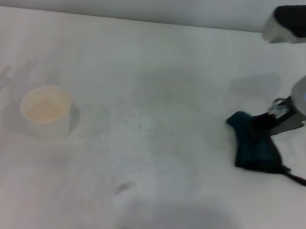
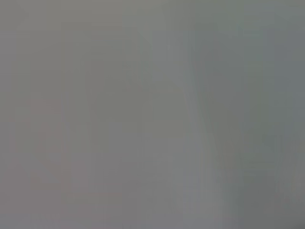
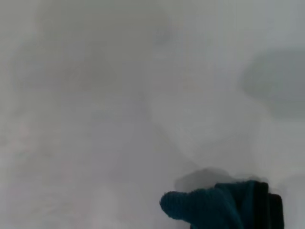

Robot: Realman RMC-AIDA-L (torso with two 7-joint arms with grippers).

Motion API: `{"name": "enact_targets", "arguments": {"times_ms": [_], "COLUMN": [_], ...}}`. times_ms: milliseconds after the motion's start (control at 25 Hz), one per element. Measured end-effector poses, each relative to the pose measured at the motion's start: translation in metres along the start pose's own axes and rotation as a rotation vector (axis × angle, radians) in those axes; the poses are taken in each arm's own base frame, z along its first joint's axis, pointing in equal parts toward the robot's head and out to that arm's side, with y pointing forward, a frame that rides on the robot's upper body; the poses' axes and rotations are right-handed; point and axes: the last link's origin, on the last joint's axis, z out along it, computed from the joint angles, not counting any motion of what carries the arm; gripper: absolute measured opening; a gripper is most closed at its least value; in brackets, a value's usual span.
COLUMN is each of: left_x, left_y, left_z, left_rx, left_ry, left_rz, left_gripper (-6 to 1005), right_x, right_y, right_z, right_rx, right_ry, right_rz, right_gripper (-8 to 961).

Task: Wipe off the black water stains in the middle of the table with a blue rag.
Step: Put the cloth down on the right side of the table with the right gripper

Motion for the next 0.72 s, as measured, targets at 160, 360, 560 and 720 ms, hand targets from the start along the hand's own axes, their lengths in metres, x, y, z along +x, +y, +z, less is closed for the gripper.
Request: {"name": "enact_targets", "arguments": {"times_ms": [160, 360, 560, 720], "left_x": [0.001, 0.001, 0.002, 0.003], "left_y": [0.0, -0.001, -0.002, -0.002], "left_z": [0.002, 0.004, 0.005, 0.006], "left_rx": [-0.002, -0.003, 0.0, -0.003], "left_ry": [0.001, -0.002, 0.0, 0.003], "left_rz": [0.001, 0.005, 0.006, 0.007], "left_gripper": [876, 876, 877, 876], "right_x": [-0.001, 0.001, 0.005, 0.006], "right_y": [-0.021, -0.035, -0.036, -0.031], "right_z": [-0.007, -0.009, -0.004, -0.002], "right_rx": [0.038, 0.064, 0.059, 0.043], "right_ry": [-0.013, -0.014, 0.015, 0.031], "right_rz": [0.038, 0.063, 0.035, 0.001], "right_gripper": [86, 86, 86, 89]}}
